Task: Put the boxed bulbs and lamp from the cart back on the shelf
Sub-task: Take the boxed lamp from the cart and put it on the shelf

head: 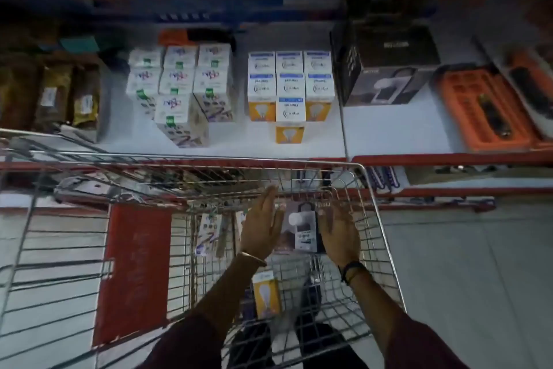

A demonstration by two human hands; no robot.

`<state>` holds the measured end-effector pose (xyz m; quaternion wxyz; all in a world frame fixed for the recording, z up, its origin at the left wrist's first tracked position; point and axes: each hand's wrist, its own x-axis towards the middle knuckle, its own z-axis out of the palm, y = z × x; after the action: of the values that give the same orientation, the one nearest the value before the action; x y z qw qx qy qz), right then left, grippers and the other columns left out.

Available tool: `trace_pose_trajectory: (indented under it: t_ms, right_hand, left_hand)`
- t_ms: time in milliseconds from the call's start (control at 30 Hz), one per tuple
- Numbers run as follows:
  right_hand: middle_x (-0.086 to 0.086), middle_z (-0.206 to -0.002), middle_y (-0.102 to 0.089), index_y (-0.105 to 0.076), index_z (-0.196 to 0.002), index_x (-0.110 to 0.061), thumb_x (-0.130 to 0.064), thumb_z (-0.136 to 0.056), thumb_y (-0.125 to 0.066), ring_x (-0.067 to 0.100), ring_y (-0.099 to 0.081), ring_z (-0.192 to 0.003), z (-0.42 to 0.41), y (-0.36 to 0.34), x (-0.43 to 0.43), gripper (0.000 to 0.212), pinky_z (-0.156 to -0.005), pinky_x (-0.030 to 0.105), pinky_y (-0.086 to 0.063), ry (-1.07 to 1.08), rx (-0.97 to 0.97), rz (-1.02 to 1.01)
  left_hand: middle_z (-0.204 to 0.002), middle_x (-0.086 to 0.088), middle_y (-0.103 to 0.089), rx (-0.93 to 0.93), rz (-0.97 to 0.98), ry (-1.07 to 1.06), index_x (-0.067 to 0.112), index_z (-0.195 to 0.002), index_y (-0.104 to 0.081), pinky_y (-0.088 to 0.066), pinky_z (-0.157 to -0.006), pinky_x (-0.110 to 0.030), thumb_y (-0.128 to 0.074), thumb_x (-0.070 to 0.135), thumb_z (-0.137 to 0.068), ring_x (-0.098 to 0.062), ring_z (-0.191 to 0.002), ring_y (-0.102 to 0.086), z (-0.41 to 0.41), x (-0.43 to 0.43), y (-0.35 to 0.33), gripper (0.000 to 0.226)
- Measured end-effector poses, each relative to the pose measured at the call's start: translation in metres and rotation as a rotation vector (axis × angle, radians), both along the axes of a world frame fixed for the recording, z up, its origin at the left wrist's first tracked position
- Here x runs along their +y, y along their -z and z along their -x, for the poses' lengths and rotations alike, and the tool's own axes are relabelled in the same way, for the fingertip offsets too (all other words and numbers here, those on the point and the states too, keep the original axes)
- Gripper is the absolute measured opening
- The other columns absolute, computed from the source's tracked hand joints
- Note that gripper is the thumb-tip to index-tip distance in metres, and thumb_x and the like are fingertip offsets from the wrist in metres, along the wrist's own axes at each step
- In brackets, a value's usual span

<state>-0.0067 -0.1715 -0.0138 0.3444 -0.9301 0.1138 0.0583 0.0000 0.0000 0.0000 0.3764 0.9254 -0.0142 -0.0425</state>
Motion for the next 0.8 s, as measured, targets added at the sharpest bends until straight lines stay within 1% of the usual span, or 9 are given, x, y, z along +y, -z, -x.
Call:
trace_pose_trajectory:
  t_ms: [67, 167, 233, 300, 367, 533, 600, 700, 800]
  right_hand:
    - [0.018, -0.132, -0.055, -0.044, -0.135, -0.010, -0.033, -0.095, -0.046, 0.037, -0.057, -0.109, -0.003, 0.018, -0.003, 0.046, -0.079, 0.037, -0.050, 0.048, 0.087, -0.010]
    - [0.018, -0.141, -0.043, -0.034, -0.142, -0.013, -0.034, -0.093, -0.048, 0.037, -0.050, -0.120, -0.004, 0.045, -0.007, 0.055, -0.090, 0.045, -0.050, 0.081, 0.246, -0.086]
    - [0.016, -0.141, -0.041, -0.034, -0.141, -0.015, -0.041, -0.092, -0.048, 0.034, -0.046, -0.124, -0.011, 0.062, -0.009, 0.058, -0.096, 0.048, -0.048, 0.131, 0.329, -0.149]
    - [0.014, -0.129, -0.050, -0.044, -0.131, -0.014, -0.051, -0.088, -0.047, 0.033, -0.054, -0.114, -0.017, 0.070, -0.009, 0.056, -0.087, 0.044, -0.051, 0.203, 0.353, -0.208]
    - [0.012, -0.121, -0.056, -0.049, -0.123, -0.014, -0.049, -0.089, -0.046, 0.032, -0.059, -0.105, -0.021, 0.077, -0.008, 0.049, -0.077, 0.037, -0.050, 0.243, 0.373, -0.202]
    - [0.011, -0.114, -0.062, -0.052, -0.120, -0.013, -0.045, -0.093, -0.044, 0.031, -0.061, -0.097, -0.021, 0.088, -0.009, 0.043, -0.067, 0.028, -0.037, 0.225, 0.370, -0.122]
    - [0.011, -0.112, -0.066, -0.054, -0.117, -0.013, -0.045, -0.093, -0.046, 0.031, -0.062, -0.096, -0.019, 0.086, -0.008, 0.041, -0.066, 0.028, -0.037, 0.230, 0.363, -0.118]
    - [0.008, -0.109, -0.067, -0.055, -0.115, -0.016, -0.046, -0.091, -0.047, 0.031, -0.063, -0.095, -0.013, 0.071, -0.005, 0.039, -0.067, 0.028, -0.039, 0.238, 0.346, -0.086]
    - [0.002, -0.092, -0.067, -0.057, -0.109, -0.019, -0.047, -0.091, -0.048, 0.016, -0.060, -0.072, -0.006, 0.042, -0.001, 0.034, -0.053, 0.021, -0.034, 0.206, 0.267, -0.091]
  left_hand:
    - [-0.142, -0.014, -0.041, 0.098, 0.063, -0.075, 0.021, -0.139, -0.028, -0.052, -0.088, -0.047, -0.037, 0.036, -0.093, -0.033, -0.115, -0.054, 0.000, -0.002, 0.026, 0.049]
    - [-0.146, -0.014, -0.036, 0.289, 0.173, -0.132, 0.020, -0.141, -0.023, -0.041, -0.103, -0.042, -0.032, 0.048, -0.089, -0.026, -0.128, -0.042, 0.009, -0.003, 0.068, 0.060]
    - [-0.137, -0.015, -0.046, 0.396, 0.273, -0.226, 0.020, -0.138, -0.029, -0.045, -0.098, -0.043, -0.038, 0.048, -0.088, -0.025, -0.118, -0.050, 0.007, -0.007, 0.088, 0.058]
    - [-0.121, -0.010, -0.058, 0.491, 0.336, -0.313, 0.019, -0.133, -0.037, -0.050, -0.090, -0.046, -0.045, 0.038, -0.092, -0.027, -0.106, -0.058, 0.002, -0.008, 0.092, 0.046]
    - [-0.112, -0.005, -0.060, 0.566, 0.353, -0.376, 0.019, -0.132, -0.039, -0.050, -0.089, -0.042, -0.044, 0.032, -0.095, -0.025, -0.099, -0.059, -0.005, -0.008, 0.098, 0.041]
    - [-0.106, -0.016, -0.070, 0.628, 0.296, -0.384, 0.021, -0.116, -0.058, -0.055, -0.083, -0.046, -0.048, 0.046, -0.089, -0.030, -0.091, -0.066, -0.008, 0.004, 0.119, 0.038]
    - [-0.097, -0.015, -0.071, 0.617, 0.326, -0.382, 0.027, -0.107, -0.062, -0.056, -0.078, -0.051, -0.050, 0.054, -0.081, -0.031, -0.084, -0.068, -0.006, 0.008, 0.116, 0.040]
    - [-0.090, -0.008, -0.069, 0.589, 0.410, -0.399, 0.028, -0.104, -0.064, -0.056, -0.077, -0.055, -0.055, 0.052, -0.079, -0.034, -0.084, -0.067, 0.003, 0.015, 0.102, 0.036]
    - [-0.093, -0.004, -0.068, 0.534, 0.451, -0.398, 0.036, -0.098, -0.063, -0.057, -0.075, -0.055, -0.054, 0.060, -0.072, -0.031, -0.085, -0.066, 0.013, 0.022, 0.073, 0.037]
